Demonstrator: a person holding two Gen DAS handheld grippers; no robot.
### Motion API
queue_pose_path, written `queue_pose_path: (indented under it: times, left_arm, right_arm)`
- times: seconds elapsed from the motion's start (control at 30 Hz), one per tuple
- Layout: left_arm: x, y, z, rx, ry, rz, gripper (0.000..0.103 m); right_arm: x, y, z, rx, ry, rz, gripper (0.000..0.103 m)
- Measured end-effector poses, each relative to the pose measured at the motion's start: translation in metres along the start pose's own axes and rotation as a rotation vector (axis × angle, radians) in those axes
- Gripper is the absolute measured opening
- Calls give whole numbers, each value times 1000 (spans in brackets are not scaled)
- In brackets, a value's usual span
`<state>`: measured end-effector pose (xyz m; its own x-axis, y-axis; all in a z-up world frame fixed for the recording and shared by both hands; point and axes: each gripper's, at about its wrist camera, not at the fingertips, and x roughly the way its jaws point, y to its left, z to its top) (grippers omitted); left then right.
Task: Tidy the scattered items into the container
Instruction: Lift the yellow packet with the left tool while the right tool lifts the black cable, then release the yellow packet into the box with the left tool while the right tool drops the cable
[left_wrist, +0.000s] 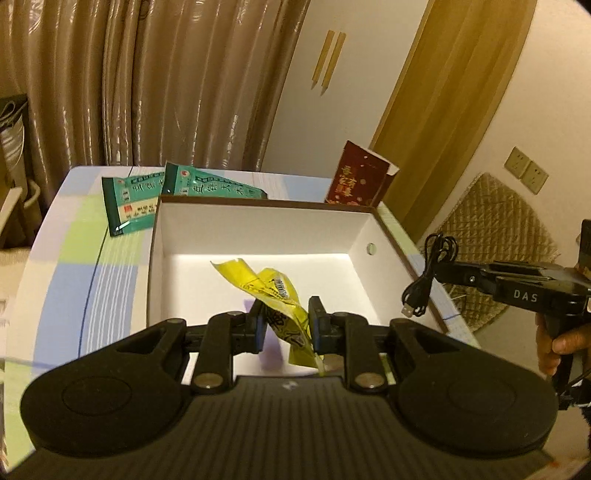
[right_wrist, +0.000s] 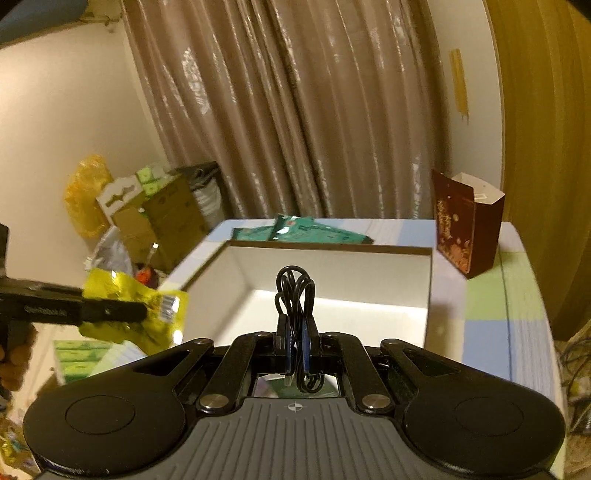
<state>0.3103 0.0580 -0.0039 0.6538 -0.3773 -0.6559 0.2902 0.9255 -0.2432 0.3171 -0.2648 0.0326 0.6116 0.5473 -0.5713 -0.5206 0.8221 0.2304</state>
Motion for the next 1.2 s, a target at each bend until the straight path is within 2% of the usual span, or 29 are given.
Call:
queue_pose_path:
  times: [0.1, 0.4, 0.53, 0.73, 0.8, 0.93, 1.2]
  left_arm:
    - [25, 8, 6, 16, 40, 27, 18]
    - [112, 34, -7, -27, 248, 73, 18]
    - [136, 41, -9, -41, 328, 66, 19]
    - [163, 42, -19, 5, 439, 143, 20]
    - [163, 42, -23, 19, 449, 159, 22]
    - [159, 40, -24, 46, 448, 170, 36]
    - [145, 28, -4, 94, 373, 182, 53]
  right_arm:
    - [23, -10, 2, 0, 42, -21, 3]
    - [87, -36, -22, 16, 242, -90, 3]
    - [101, -41, -29, 18, 302, -120, 3]
    - [110, -45, -28, 23, 351, -156, 2]
    - [113, -46, -28, 21, 367, -167, 2]
    - [119, -45, -27, 13, 388, -181, 2]
    - [132, -37, -23, -31, 422, -216, 4]
